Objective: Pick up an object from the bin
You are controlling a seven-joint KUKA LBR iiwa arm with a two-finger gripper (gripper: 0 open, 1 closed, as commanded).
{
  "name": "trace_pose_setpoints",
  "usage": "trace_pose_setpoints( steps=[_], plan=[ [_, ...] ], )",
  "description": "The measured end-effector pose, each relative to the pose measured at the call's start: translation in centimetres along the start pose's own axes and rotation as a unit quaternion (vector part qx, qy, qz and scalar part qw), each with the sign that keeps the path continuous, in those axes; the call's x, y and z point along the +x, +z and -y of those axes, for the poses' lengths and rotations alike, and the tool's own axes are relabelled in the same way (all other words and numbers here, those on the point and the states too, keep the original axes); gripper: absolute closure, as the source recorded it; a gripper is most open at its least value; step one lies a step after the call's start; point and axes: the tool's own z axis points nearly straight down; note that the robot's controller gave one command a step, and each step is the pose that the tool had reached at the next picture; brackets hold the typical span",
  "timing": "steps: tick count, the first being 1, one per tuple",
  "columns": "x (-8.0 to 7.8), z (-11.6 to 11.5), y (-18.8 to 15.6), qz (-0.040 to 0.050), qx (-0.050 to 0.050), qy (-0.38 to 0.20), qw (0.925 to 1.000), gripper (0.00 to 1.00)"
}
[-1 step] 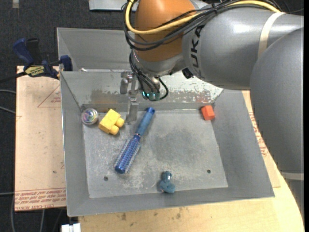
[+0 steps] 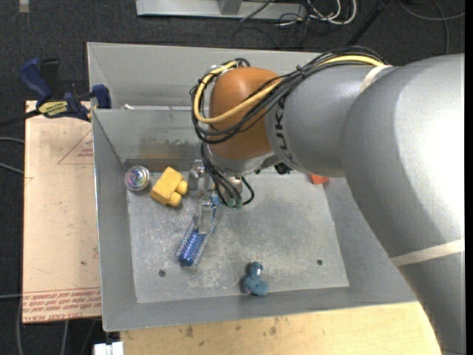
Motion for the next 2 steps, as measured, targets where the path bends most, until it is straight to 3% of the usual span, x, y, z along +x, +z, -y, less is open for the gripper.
trace_pose_setpoints(
  steps=[1,2],
  plan=[
    [9.5,-2.3,1.8,0.0020,0.001,-0.153,0.9882,0.00],
    [6.6,6.2,-4.2,0.0055,0.003,-0.255,0.9670,0.00]
  ],
)
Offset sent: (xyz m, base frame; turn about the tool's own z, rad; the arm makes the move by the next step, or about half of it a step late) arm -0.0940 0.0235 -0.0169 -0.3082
